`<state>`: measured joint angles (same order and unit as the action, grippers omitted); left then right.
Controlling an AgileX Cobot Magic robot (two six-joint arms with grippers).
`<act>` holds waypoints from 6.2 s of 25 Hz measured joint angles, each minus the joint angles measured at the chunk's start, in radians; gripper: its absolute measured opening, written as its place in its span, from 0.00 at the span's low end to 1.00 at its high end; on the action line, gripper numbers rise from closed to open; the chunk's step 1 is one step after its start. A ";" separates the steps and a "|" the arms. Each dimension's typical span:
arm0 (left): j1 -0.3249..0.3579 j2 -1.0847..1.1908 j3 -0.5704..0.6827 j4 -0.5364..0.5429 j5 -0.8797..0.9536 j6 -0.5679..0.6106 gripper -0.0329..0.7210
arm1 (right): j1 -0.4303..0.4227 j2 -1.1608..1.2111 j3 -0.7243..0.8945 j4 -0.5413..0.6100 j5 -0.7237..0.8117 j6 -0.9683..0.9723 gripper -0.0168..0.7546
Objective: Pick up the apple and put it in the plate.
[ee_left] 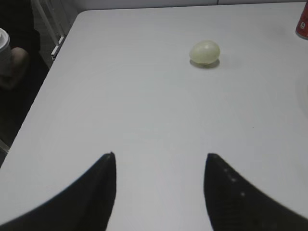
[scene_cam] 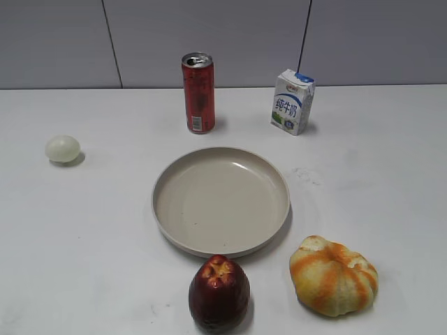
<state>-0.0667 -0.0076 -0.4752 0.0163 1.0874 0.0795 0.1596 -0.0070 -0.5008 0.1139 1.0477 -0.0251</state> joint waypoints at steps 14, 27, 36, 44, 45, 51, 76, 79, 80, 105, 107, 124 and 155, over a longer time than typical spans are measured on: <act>0.000 0.000 0.000 0.000 0.000 0.000 0.63 | 0.000 0.114 -0.018 0.013 -0.040 0.000 0.79; 0.000 0.000 0.000 0.000 0.000 0.000 0.63 | 0.016 0.827 -0.214 0.276 -0.113 -0.199 0.79; 0.000 0.000 0.000 0.000 0.000 0.000 0.63 | 0.272 1.273 -0.388 0.275 -0.113 -0.239 0.79; 0.000 0.000 0.000 0.000 0.000 0.000 0.63 | 0.602 1.555 -0.518 0.238 -0.197 -0.162 0.79; 0.000 0.000 0.000 0.000 0.000 0.000 0.63 | 0.636 1.588 -0.530 0.223 -0.202 -0.160 0.79; 0.000 0.000 0.000 0.000 0.000 0.000 0.63 | 0.748 1.738 -0.620 0.155 -0.210 -0.154 0.79; 0.000 0.000 0.000 0.000 0.000 0.000 0.63 | 0.769 1.909 -0.676 0.060 -0.247 -0.096 0.74; 0.000 0.000 0.000 0.000 0.000 0.000 0.63 | 0.769 1.915 -0.707 0.067 -0.186 -0.087 0.74; 0.000 0.000 0.000 0.000 0.000 0.000 0.63 | 0.769 1.916 -0.730 0.075 -0.164 -0.086 0.74; 0.000 0.000 0.000 0.000 0.000 0.000 0.63 | 0.502 2.176 -1.261 0.009 -0.075 0.001 0.74; 0.000 0.000 0.000 0.000 0.000 0.000 0.63 | 0.502 2.186 -1.261 0.017 -0.085 0.001 0.74; 0.000 0.000 0.000 0.000 0.000 0.000 0.64 | 0.502 2.199 -1.277 0.028 0.033 -0.036 0.87; 0.000 0.000 0.000 0.000 0.000 0.000 0.64 | -0.020 2.011 -1.535 0.004 0.161 0.069 0.79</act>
<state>-0.0667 -0.0076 -0.4752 0.0163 1.0874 0.0795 0.1392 2.0043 -2.0357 0.1181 1.2085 0.0435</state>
